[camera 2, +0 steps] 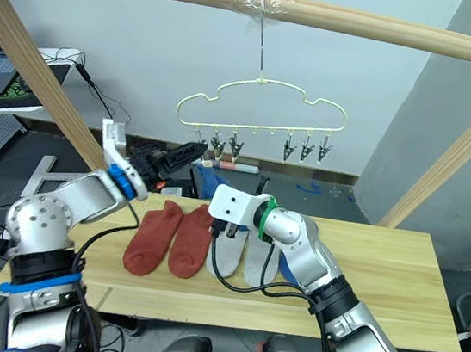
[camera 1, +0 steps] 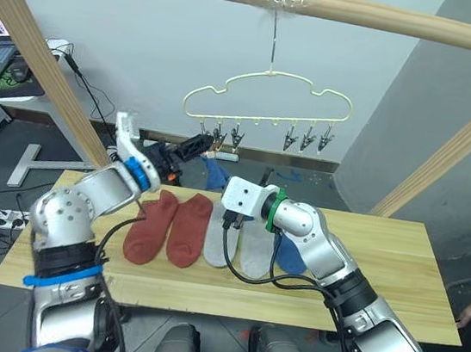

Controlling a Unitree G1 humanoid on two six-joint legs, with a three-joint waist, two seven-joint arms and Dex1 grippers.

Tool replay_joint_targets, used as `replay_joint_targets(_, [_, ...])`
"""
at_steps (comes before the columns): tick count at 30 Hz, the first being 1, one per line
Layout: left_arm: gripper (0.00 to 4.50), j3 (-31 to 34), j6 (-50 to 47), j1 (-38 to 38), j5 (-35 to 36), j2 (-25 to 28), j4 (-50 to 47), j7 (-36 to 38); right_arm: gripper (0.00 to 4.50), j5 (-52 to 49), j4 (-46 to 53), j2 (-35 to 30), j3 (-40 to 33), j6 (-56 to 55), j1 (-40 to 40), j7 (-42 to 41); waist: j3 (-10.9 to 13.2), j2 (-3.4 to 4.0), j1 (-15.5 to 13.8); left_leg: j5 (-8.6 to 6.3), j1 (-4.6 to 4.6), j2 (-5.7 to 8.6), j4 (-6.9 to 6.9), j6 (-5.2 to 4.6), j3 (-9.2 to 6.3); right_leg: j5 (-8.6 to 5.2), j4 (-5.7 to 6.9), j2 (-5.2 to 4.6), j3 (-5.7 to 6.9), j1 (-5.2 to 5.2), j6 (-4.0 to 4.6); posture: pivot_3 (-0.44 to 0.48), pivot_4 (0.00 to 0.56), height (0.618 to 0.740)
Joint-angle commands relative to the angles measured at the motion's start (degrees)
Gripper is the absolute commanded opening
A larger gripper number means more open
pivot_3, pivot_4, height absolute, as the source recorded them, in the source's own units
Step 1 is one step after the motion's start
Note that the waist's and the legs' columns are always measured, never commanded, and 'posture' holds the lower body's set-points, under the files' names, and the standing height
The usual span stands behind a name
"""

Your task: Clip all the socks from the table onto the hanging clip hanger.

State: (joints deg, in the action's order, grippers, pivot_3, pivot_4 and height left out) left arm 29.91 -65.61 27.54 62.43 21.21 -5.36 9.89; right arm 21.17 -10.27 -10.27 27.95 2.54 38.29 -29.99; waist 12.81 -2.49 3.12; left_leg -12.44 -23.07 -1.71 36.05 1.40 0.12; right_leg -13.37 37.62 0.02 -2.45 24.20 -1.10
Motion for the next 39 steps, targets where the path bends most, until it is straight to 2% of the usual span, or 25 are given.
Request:
replay_joint_targets(1, [4.48, 3.1, -1.4, -2.4, 5.1, 2.8, -5.3, -0.7, 0.0, -1.8, 1.1, 1.3, -1.6, -0.6, 1.0, -0.2, 0.2, -0.1, -0.4, 0.01, -0.02, 0.0, 0.0, 0.01, -0.09, -0.01, 0.0, 0.0, 0.01, 0.0, 0.02, 0.039, 0.217, 0.74])
replay_joint_targets(4, [4.5, -0.2, -0.9, -7.3, 1.9, 7.1, -10.0, 2.0, 0.77, -6.0, 1.8, 3.2, -3.5, 2.2, 0.0, -2.0, 0.2, -0.12, -0.8, 0.04, -0.04, -0.01, 0.0, 0.07, -0.17, -0.07, 0.01, 0.0, 0.04, -0.01, 0.12, 0.048, 0.218, 0.74])
replay_joint_targets(6, [4.5, -2.6, 0.2, -9.8, 0.0, 8.6, -12.5, 3.1, 1.47, -6.6, 2.2, 3.4, -3.9, 2.8, -0.1, -2.3, 0.2, -0.08, -1.1, 0.04, -0.03, 0.01, 0.0, 0.07, -0.15, -0.09, 0.0, -0.03, 0.01, -0.02, 0.16, 0.051, 0.219, 0.74])
replay_joint_targets(9, [4.5, -4.1, 2.3, -11.1, -0.5, 7.9, -14.8, 2.7, 2.58, -7.3, 2.6, 3.3, -3.9, 3.3, -0.6, -3.0, 0.3, -0.07, -1.8, 0.04, -0.05, 0.07, 0.0, 0.07, -0.13, -0.17, -0.01, -0.14, 0.05, -0.03, 0.3, 0.053, 0.218, 0.74])
replay_joint_targets(12, [4.5, -7.5, 6.3, -11.3, -5.1, 7.2, -16.5, 2.4, 3.64, -9.5, 4.3, 3.3, -4.6, 5.9, -2.7, -4.1, 0.3, -0.07, -2.2, 0.04, -0.08, 0.07, 0.01, 0.07, -0.16, -0.19, -0.04, -0.17, 0.09, -0.03, 0.33, 0.055, 0.219, 0.74])
replay_joint_targets(14, [4.5, -10.9, 9.1, -12.0, -9.2, 8.8, -17.9, 4.4, 4.41, -10.5, 5.7, 3.1, -5.3, 7.6, -3.9, -4.6, 0.3, -0.07, -2.3, 0.04, -0.08, 0.06, 0.0, 0.07, -0.14, -0.2, -0.05, -0.17, 0.08, -0.03, 0.34, 0.055, 0.219, 0.74])
replay_joint_targets(20, [4.5, -20.3, 18.5, -13.3, -19.6, 10.0, -22.7, 8.7, 4.46, -17.6, 11.9, 1.5, -11.0, 15.7, -8.7, -6.4, 0.3, 0.0, -2.7, 0.04, -0.14, 0.05, -0.05, 0.07, -0.11, -0.21, -0.11, -0.17, 0.09, 0.04, 0.36, 0.057, 0.222, 0.74])
replay_joint_targets(24, [4.5, -27.2, 26.3, -14.4, -28.2, 7.9, -24.2, 9.0, 4.46, -23.5, 16.7, -1.3, -16.5, 21.2, -11.1, -8.1, 0.4, 0.1, -3.0, 0.03, -0.24, 0.04, -0.09, 0.07, -0.13, -0.21, -0.33, -0.16, 0.11, 0.03, 0.35, 0.053, 0.222, 0.74])
replay_joint_targets(27, [3.87, -28.1, 31.7, -14.3, -32.0, 4.9, -22.5, 8.0, 4.5, -26.5, 19.3, -3.0, -18.9, 23.8, -12.1, -8.7, 0.4, 0.11, -2.9, 0.03, -0.35, 0.04, -0.08, 0.06, -0.11, -0.18, -0.48, -0.16, 0.1, 0.05, 0.31, 0.048, 0.222, 0.74])
replay_joint_targets(30, [2.94, -34.7, 40.3, -13.1, -42.2, 4.5, -19.4, 8.8, 4.5, -31.0, 22.9, -4.9, -23.4, 26.8, -13.2, -8.9, 0.4, 0.15, -3.0, 0.02, -0.46, 0.07, -0.08, 0.05, -0.13, -0.18, -0.54, -0.15, 0.19, 0.08, 0.3, 0.027, 0.223, 0.74])
replay_joint_targets(33, [2.04, -36.1, 42.6, -11.2, -45.4, -0.3, -16.2, 5.6, 4.5, -33.3, 25.4, -7.0, -24.7, 27.0, -14.0, -10.0, 0.4, 0.19, -3.0, 0.02, -0.6, 0.1, -0.06, 0.04, -0.09, -0.16, -0.6, -0.14, 0.24, 0.11, 0.28, 0.019, 0.221, 0.74])
replay_joint_targets(39, [2.04, -36.8, 47.9, -10.1, -50.6, -4.4, -10.3, 4.8, 4.5, -36.1, 28.6, -10.3, -25.6, 28.5, -14.7, -10.6, 0.4, 0.2, -2.7, 0.02, -0.71, 0.06, -0.01, 0.03, -0.07, -0.12, -0.58, -0.06, 0.3, 0.19, 0.2, -0.014, 0.217, 0.74])
